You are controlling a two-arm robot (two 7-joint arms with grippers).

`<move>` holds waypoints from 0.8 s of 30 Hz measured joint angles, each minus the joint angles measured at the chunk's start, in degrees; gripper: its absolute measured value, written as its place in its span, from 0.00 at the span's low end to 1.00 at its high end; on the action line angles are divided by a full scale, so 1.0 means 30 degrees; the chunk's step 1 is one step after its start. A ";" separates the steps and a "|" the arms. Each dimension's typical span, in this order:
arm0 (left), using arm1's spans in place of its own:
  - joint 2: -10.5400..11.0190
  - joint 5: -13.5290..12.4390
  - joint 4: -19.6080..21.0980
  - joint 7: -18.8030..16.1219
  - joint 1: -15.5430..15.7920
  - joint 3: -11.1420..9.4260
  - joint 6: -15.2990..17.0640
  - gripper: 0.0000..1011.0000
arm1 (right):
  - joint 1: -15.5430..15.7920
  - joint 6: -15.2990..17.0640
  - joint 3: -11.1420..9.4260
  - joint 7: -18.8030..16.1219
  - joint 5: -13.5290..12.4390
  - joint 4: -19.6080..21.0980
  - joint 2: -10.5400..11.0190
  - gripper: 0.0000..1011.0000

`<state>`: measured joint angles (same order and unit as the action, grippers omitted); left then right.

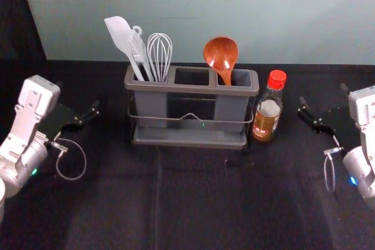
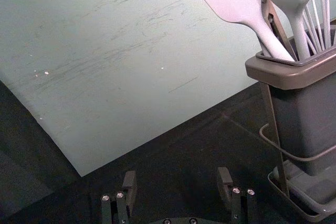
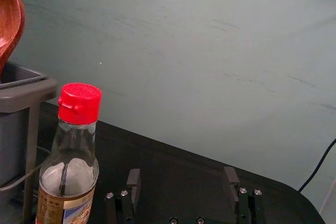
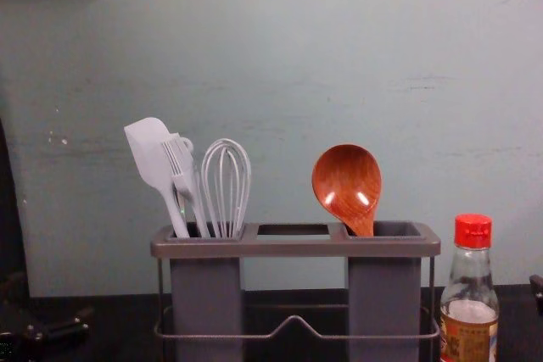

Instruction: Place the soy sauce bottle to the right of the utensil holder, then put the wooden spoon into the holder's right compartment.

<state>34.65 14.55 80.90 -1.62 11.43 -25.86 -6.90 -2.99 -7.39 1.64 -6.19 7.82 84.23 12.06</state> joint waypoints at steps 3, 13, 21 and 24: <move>0.0000 0.0000 0.0000 0.0000 -0.0001 0.0000 -0.0001 0.99 | 0.0000 -0.0001 0.0000 0.0008 -0.0007 -0.0001 0.0000 0.99; 0.0000 0.0000 -0.0001 0.0000 -0.0001 0.0001 0.0000 0.99 | -0.0010 0.0036 -0.0014 -0.0047 -0.0050 -0.0034 -0.0016 0.99; 0.0001 0.0000 0.0000 0.0000 -0.0001 0.0000 -0.0001 0.99 | -0.0020 0.0064 -0.0027 -0.0070 -0.0080 -0.0050 -0.0023 0.99; 0.0000 0.0001 0.0000 0.0000 -0.0001 0.0000 -0.0001 0.99 | -0.0020 0.0073 -0.0029 -0.0079 -0.0097 -0.0058 -0.0023 0.99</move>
<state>34.65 14.55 80.90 -1.62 11.43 -25.86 -6.91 -3.05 -7.17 1.55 -6.43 7.53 84.05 11.99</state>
